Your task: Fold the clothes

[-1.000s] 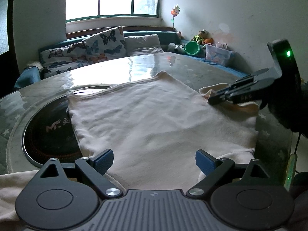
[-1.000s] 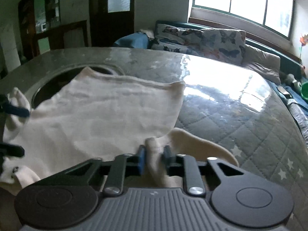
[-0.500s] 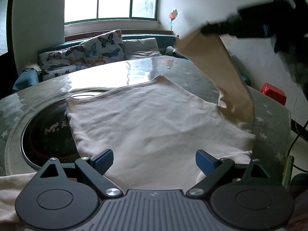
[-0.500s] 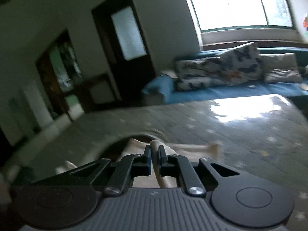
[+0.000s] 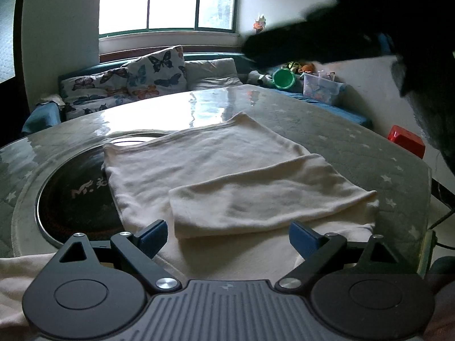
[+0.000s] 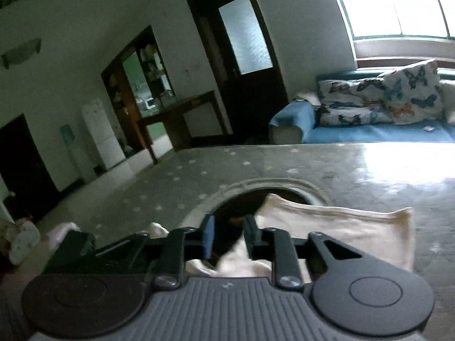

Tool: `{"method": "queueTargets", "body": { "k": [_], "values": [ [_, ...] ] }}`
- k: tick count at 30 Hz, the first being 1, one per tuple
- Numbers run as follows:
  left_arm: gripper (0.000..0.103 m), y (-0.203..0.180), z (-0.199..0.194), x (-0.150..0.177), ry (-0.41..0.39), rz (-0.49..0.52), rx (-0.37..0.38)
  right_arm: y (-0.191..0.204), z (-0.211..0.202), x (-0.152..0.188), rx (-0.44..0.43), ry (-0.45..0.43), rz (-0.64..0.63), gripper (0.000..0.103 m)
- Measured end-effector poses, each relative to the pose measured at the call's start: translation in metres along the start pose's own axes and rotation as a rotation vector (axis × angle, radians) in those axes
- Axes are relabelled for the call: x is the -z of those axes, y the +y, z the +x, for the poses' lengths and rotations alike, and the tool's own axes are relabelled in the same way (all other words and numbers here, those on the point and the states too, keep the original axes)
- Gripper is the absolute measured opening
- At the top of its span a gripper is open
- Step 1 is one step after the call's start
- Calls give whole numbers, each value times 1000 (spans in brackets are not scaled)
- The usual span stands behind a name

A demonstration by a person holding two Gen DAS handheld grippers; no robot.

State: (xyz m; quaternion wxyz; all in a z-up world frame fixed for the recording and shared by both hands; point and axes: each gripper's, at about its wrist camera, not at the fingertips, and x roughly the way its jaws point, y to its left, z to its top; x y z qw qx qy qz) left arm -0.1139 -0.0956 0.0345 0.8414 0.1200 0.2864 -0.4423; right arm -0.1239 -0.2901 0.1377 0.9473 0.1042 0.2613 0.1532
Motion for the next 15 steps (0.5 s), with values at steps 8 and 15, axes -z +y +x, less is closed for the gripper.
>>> {"method": "queueTargets", "body": {
  "k": [8, 15],
  "values": [
    [94, 2, 3, -8, -15, -9, -16, -50, -19, 73, 210, 193, 18, 26],
    [91, 5, 19, -11, 21, -38, -46, -60, -36, 115, 258, 253, 33, 26]
  ]
}}
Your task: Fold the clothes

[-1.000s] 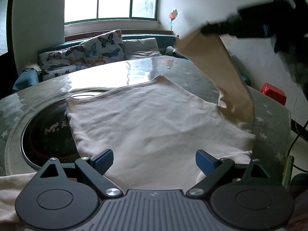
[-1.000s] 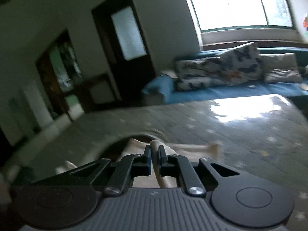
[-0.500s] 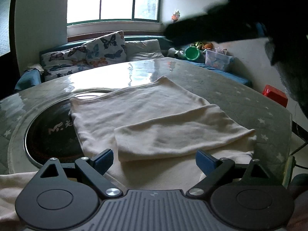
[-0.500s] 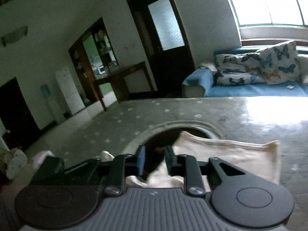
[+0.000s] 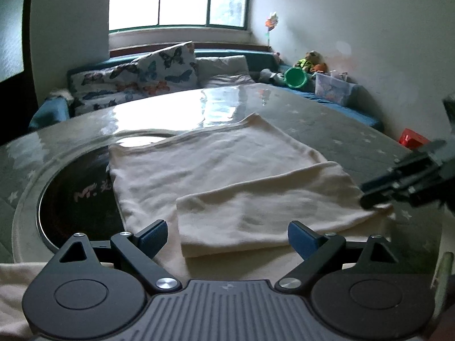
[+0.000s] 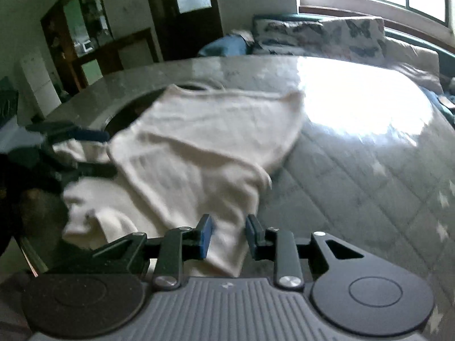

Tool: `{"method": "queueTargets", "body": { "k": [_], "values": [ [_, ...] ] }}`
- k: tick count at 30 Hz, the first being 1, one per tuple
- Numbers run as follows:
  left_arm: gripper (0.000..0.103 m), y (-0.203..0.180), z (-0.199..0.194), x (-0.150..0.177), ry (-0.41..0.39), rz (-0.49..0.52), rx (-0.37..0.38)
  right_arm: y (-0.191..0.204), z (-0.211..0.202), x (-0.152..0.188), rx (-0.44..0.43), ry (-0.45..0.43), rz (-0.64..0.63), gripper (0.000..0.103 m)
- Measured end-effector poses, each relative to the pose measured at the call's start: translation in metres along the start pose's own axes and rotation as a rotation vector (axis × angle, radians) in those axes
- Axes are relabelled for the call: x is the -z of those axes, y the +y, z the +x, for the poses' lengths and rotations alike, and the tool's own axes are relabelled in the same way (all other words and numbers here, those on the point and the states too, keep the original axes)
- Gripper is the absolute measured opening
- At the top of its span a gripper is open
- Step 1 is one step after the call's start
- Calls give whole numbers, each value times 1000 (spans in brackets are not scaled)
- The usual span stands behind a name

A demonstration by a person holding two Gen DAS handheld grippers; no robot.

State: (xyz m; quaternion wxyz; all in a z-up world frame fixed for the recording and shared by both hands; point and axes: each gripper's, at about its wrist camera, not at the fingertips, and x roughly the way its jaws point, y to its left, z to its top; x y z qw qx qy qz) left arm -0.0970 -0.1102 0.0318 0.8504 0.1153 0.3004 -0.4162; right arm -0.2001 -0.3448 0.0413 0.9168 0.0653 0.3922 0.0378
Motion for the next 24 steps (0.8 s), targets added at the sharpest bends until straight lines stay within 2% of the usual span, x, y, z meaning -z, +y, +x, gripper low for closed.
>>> {"method": "queueTargets", "body": {
  "k": [3, 6, 7, 9, 11, 14, 16, 19, 20, 21, 24],
  "values": [
    [83, 1, 5, 1, 17, -5, -6, -3, -3, 1, -2, -16, 12, 26],
    [68, 1, 9, 2, 33, -4, -5, -6, -3, -10, 2, -48, 22, 27],
    [58, 1, 11, 3, 37, -2, -7, -9, 0, -16, 6, -61, 30, 27],
    [48, 0, 11, 4, 31, 0, -13, -17, 2, -28, 12, -91, 57, 28],
    [30, 1, 10, 4, 19, 0, -17, -26, 7, -40, 14, -118, 96, 28],
    [12, 2, 5, 2, 5, -13, -13, -43, 24, -58, -8, -112, 195, 28],
    [7, 1, 0, 1, -5, -8, -12, -50, 39, -65, -12, -78, 222, 28],
    [6, -4, -10, 0, -22, 11, -15, -49, 55, -67, 26, -23, 184, 25],
    [5, -5, -14, 0, -28, 15, -14, -48, 58, -66, 51, -15, 160, 23],
    [5, -6, -19, 0, -32, 14, -15, -47, 61, -65, 77, -8, 136, 16],
    [5, -7, -33, 3, -41, 9, -29, -49, 59, -62, 141, -34, 104, 16]
  ]
}}
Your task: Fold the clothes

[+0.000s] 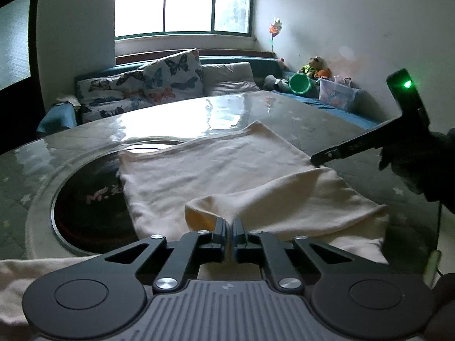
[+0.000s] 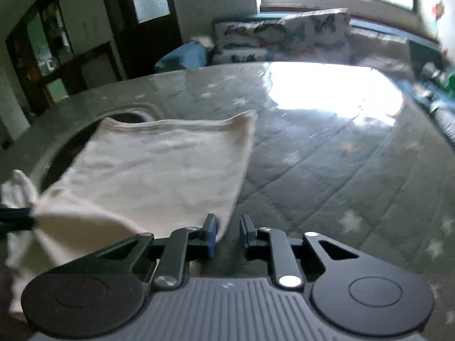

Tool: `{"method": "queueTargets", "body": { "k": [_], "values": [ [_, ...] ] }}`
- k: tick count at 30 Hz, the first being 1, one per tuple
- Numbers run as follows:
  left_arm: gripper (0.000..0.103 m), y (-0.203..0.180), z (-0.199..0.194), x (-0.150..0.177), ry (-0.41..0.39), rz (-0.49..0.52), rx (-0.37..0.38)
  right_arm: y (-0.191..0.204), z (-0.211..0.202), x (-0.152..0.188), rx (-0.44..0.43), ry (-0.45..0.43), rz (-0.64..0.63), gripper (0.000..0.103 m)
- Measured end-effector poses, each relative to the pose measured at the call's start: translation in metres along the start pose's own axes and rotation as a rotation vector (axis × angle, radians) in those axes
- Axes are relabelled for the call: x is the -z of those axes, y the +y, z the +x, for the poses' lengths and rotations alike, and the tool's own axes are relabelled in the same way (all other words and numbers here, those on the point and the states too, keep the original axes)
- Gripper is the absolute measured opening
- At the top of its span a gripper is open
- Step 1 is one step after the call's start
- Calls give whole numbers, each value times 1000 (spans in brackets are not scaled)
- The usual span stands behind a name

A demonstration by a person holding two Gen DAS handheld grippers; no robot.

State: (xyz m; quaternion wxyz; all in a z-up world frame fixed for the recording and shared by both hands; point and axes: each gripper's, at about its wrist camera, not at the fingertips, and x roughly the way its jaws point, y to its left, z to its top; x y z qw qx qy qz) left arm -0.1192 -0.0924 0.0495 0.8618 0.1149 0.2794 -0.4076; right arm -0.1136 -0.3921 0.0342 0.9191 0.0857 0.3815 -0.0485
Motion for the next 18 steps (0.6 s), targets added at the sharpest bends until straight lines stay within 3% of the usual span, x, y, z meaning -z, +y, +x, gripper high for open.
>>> {"method": "queueTargets", "body": {
  "k": [9, 12, 13, 15, 18],
  "values": [
    [6, 3, -11, 5, 30, -15, -10, -1, -28, 12, -36, -51, -2, 20],
    [6, 3, -9, -2, 19, -17, -19, 8, -44, 19, -85, -64, -24, 32],
    [6, 2, -10, -7, -1, -11, -21, 11, -50, 21, -100, -71, -39, 38],
    [6, 2, -14, -18, -50, 0, -26, 18, -63, 28, -129, -75, -66, 39],
    [6, 2, -21, -38, -122, 10, -19, 27, -76, 39, -177, -64, -94, 55]
  ]
}}
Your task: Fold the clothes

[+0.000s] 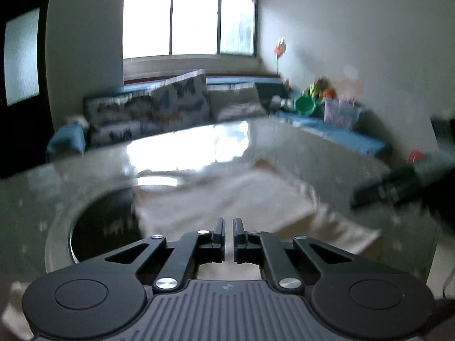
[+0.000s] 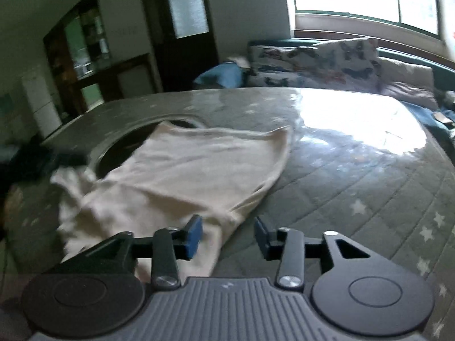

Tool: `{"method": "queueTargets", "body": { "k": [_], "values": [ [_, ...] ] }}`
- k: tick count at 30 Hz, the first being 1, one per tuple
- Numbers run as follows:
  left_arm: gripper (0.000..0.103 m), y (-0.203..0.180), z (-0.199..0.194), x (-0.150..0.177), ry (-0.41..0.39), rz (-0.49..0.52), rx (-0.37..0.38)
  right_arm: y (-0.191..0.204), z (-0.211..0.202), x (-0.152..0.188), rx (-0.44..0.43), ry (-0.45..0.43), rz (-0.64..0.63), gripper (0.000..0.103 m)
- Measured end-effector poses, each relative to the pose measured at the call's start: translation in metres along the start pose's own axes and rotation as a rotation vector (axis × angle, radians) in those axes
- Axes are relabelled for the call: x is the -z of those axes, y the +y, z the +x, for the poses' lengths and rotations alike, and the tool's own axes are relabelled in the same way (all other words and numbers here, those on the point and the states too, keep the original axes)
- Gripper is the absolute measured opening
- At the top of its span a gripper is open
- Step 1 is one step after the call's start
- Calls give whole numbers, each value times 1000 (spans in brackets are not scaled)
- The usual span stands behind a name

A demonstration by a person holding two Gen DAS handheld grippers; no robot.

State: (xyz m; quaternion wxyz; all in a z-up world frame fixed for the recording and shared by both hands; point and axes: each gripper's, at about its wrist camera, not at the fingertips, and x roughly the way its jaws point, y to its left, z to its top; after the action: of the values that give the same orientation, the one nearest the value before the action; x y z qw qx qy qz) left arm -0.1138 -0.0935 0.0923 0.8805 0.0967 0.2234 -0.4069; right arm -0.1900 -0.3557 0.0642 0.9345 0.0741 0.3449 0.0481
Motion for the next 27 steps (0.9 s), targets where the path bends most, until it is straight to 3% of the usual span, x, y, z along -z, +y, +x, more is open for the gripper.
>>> {"method": "queueTargets", "body": {
  "k": [5, 10, 15, 19, 24, 26, 27],
  "values": [
    [9, -3, -1, -8, 7, 61, 34, 14, -10, 21, -34, 33, -30, 56],
    [24, -8, 0, 23, 115, 204, 55, 21, -15, 36, -4, 38, -57, 58],
    [28, -16, 6, 51, 179, 336, 30, 18, -13, 37, -1, 32, -36, 58],
    [33, -18, 18, 63, 199, 386, 24, 19, -11, 38, -5, 31, -32, 59],
    [32, -19, 22, 71, 195, 449, 33, 20, -11, 39, -3, 31, -32, 60],
    [12, -20, 22, 68, 192, 462, 27, 19, -12, 39, 1, 29, -27, 61],
    [11, -21, 23, 67, 188, 466, 21, 20, -12, 39, 4, 26, -27, 62]
  ]
}}
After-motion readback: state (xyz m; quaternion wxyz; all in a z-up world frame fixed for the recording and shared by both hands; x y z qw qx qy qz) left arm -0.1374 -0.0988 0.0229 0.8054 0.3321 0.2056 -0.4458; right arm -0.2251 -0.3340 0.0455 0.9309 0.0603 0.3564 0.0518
